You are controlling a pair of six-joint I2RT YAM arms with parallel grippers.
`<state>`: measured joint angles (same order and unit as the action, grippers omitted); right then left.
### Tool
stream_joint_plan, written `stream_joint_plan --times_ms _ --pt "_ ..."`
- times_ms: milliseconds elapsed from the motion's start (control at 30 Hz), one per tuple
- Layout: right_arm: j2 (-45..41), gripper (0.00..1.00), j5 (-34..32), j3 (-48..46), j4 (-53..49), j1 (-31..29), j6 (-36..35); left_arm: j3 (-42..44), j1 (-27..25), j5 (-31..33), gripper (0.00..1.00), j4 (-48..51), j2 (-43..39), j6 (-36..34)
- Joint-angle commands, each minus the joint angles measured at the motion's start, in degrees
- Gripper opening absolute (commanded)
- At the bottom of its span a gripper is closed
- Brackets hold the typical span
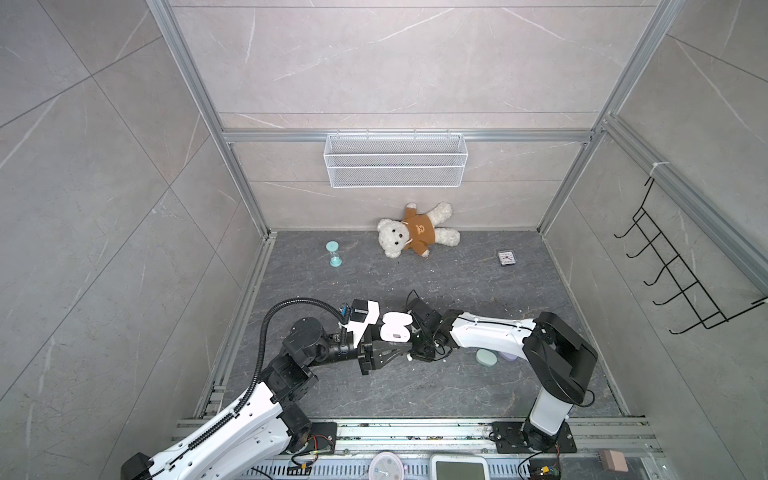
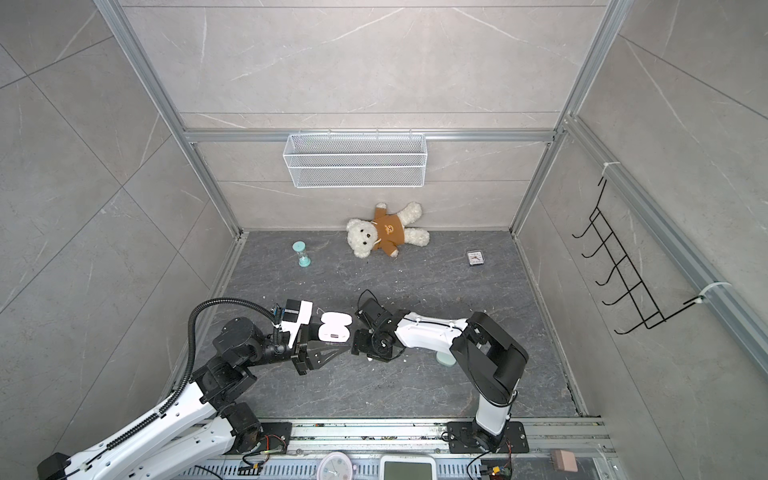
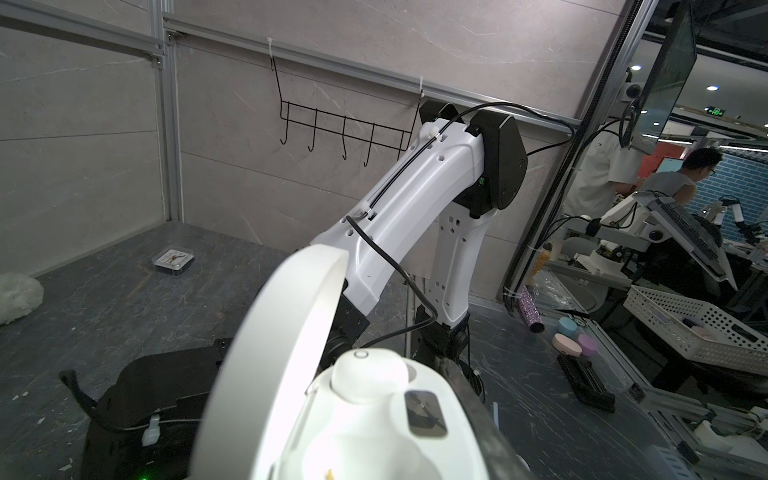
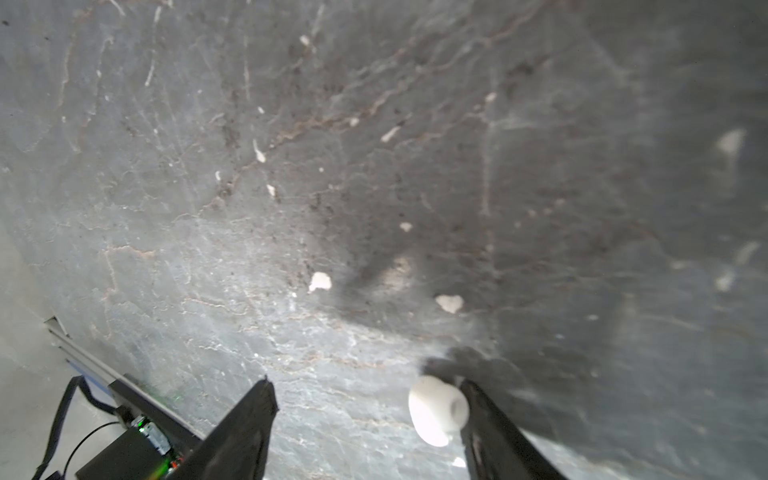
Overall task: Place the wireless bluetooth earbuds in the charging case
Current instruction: 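Lower the open right gripper over the remaining white earbud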
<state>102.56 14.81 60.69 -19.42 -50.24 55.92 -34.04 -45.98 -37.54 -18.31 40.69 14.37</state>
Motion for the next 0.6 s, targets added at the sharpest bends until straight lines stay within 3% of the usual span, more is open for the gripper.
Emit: stream_joint_plan --times_ms 0,367,567 --pt "1.39 0.71 2.17 2.13 1.00 -0.28 -0.28 -0.87 0.19 0.59 0.18 -1.15 -0.87 -1.31" --pt "1.79 0.71 2.97 5.57 -0.88 -1.09 -1.40 -1.33 0.19 0.57 0.18 -0.74 -0.96 -1.52" --pt "2.18 0.68 -2.94 7.83 -10.23 -2.04 -5.48 -1.66 0.19 0.54 0.18 -0.33 -1.05 -1.62"
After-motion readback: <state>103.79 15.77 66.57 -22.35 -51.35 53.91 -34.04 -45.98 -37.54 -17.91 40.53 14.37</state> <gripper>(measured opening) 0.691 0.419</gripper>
